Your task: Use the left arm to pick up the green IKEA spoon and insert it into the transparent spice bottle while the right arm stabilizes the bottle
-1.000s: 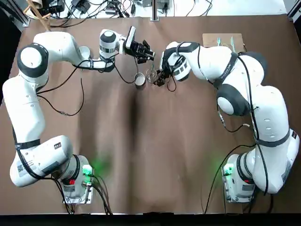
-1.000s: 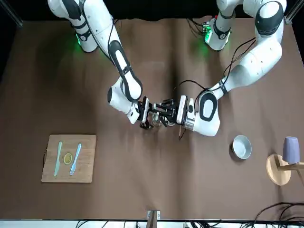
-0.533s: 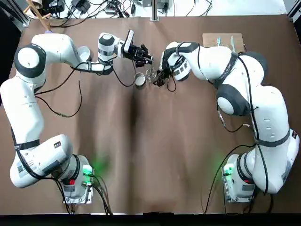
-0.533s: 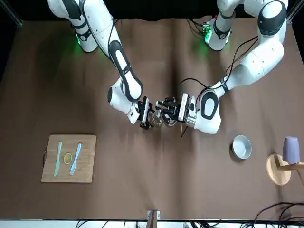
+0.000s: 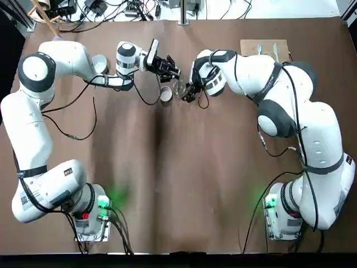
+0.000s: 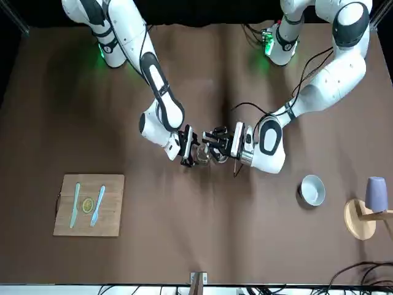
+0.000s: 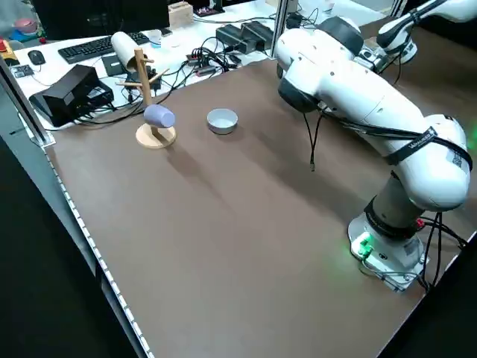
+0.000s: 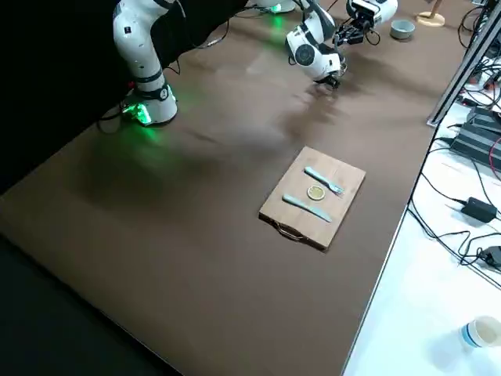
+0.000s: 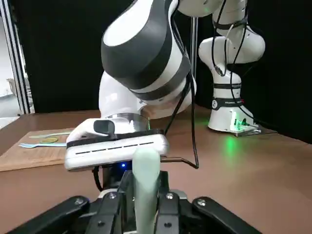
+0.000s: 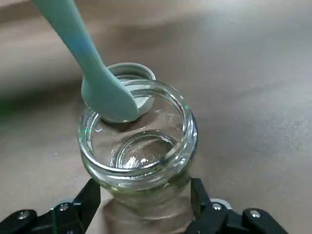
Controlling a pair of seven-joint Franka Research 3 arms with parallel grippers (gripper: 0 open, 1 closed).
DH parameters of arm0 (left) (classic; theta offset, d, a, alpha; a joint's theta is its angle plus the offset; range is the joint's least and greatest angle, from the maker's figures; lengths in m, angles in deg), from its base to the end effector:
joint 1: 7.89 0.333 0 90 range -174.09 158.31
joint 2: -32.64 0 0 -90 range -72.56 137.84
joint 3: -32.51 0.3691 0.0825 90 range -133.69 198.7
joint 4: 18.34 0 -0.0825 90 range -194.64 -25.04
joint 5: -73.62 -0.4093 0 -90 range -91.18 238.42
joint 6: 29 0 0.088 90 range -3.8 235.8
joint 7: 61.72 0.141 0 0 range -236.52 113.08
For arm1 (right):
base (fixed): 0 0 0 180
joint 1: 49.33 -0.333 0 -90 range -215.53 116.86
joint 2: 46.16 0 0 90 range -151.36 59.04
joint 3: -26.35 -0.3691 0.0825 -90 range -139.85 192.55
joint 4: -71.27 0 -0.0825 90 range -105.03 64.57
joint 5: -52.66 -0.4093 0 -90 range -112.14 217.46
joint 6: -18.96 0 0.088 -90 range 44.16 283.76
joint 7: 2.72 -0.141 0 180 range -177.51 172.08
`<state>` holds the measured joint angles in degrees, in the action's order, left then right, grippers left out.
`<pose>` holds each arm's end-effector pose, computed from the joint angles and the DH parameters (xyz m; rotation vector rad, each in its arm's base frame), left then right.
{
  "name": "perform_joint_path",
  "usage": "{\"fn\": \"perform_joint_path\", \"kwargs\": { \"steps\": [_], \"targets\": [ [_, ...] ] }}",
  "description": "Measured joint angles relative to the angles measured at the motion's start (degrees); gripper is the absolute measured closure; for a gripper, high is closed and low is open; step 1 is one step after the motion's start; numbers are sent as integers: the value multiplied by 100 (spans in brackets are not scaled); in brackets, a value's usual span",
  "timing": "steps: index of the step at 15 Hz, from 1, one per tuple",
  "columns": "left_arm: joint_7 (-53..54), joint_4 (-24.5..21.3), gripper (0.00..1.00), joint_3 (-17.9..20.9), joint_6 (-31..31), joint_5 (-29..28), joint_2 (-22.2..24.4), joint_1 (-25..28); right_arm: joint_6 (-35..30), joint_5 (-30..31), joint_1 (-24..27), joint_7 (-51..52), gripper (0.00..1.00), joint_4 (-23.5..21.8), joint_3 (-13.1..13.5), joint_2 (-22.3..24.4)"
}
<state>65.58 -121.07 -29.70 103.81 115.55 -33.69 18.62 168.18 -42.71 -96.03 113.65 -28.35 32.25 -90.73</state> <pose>0.6015 -0.3570 0.1968 1.0282 -1.4433 0.9455 0.5448 0.4737 0.1222 -1.9677 -1.5119 -0.7311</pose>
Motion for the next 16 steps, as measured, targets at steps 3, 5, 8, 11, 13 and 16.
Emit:
{"fn": "perform_joint_path", "kwargs": {
  "steps": [3,5,8,11,13,16],
  "targets": [
    [1,0,74,38,5,0,0,-18,0,0,0,0,19,0,0,0],
    [3,0,58,47,5,-1,0,-21,0,0,-1,0,18,0,0,0],
    [8,0,22,69,8,-2,0,-59,-1,-1,-2,1,18,0,-1,0],
    [10,17,0,87,11,-2,14,-55,-1,-1,-2,1,19,0,-1,0],
    [-71,59,0,84,10,-2,113,-7,-1,-1,-2,2,19,0,-1,0],
    [-659,144,0,-49,-24,-2,401,225,-1,-1,-3,2,18,0,-1,0]
  ]
}}
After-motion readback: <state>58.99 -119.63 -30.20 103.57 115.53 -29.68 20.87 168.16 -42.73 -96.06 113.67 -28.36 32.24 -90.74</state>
